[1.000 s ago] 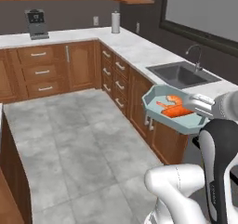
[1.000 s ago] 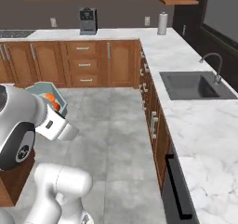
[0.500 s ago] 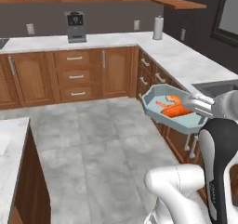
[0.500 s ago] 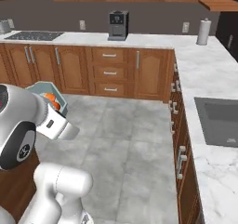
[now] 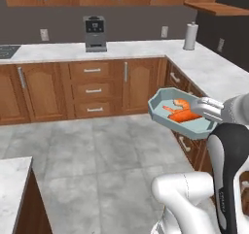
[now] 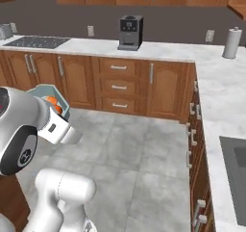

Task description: Place the tupperware containing the shrimp and carrot meal in the microwave. Close the microwave door and press the start button to reheat the meal.

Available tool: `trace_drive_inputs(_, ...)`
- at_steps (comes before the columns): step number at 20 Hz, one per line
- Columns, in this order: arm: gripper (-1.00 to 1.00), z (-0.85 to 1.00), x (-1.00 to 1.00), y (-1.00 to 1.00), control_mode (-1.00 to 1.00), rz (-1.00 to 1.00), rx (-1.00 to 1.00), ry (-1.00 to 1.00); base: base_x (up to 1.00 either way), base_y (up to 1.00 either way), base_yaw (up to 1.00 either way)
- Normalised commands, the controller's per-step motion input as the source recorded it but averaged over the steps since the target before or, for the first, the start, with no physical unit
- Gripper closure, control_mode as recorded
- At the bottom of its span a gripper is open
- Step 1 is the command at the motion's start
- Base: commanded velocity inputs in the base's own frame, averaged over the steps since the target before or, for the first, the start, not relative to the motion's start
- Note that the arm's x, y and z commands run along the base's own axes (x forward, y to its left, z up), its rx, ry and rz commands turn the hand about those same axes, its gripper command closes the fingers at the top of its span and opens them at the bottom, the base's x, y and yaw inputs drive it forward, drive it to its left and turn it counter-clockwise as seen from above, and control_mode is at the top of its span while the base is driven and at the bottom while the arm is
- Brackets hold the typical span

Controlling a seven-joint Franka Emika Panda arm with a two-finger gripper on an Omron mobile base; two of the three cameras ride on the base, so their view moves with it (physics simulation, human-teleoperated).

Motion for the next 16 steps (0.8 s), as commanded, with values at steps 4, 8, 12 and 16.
trace_drive_inputs(4,1.00,0.00,0.00,0.00,1.00,0.00,0.00,0.00,1.00,0.18,0.16)
trace_drive_inputs(8,1.00,0.00,0.00,0.00,1.00,0.00,0.00,0.00,1.00,0.18,0.18)
trace_drive_inputs(12,1.00,0.00,0.00,0.00,1.00,0.00,0.00,0.00,1.00,0.16,0.37)
trace_drive_inputs(16,1.00,0.00,0.00,0.00,1.00,0.00,0.00,0.00,1.00,0.00,0.59)
